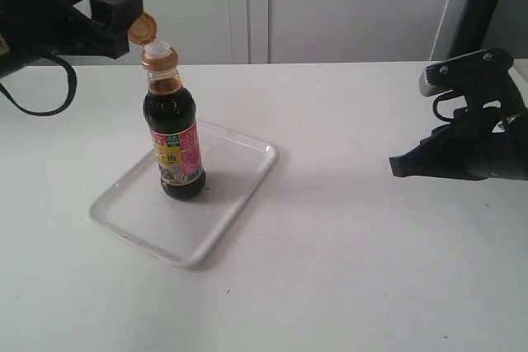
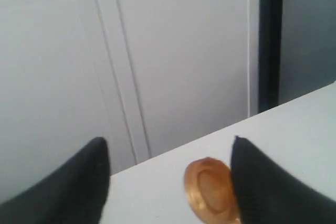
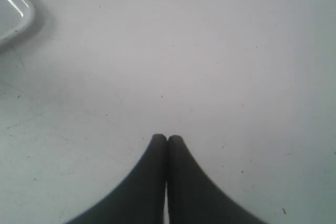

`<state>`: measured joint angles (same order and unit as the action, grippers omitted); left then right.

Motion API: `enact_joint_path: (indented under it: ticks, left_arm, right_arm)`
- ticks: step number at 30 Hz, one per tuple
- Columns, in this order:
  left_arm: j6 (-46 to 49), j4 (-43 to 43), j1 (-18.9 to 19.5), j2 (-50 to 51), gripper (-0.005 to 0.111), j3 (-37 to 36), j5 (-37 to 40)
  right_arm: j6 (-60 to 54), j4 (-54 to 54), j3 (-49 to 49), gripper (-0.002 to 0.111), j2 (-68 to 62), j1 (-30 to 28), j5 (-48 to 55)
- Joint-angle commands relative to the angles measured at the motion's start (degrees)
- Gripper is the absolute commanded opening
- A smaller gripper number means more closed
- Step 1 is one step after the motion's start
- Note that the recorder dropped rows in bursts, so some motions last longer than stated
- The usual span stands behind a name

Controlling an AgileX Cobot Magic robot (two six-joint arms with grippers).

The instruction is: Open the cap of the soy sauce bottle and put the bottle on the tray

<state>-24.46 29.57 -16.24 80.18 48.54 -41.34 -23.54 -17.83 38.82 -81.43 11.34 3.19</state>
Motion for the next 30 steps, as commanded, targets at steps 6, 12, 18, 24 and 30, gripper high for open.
enact_joint_path:
  ticks: [6, 12, 18, 24, 30]
  left_arm:
    - [12.5, -7.5, 0.2, -8.7, 0.000, 0.3, 14.2]
    - [13.5, -9.8, 0.2, -9.4, 0.000, 7.2, 38.7]
    - [13.5, -9.8, 0.2, -9.4, 0.000, 14.4, 59.8]
    - [14.0, -9.8, 0.2, -9.4, 0.000, 16.9, 74.6]
    - [13.8, -9.8, 0.2, -9.4, 0.000, 16.9, 86.6]
  right_arm:
    - [-0.7, 0.0, 0.4, 0.000, -0.1, 0.2, -3.2]
    - [-0.7, 0.0, 3.4, 0.000, -0.1, 1.4, -1.1]
    - [-0.7, -0.1, 10.6, 0.000, -0.1, 1.9, 9.5]
    - [-1.1, 0.2, 17.2, 0.000, -0.1, 1.9, 21.6]
    - [10.7, 14.5, 20.7, 0.000, -0.1, 1.9, 31.7]
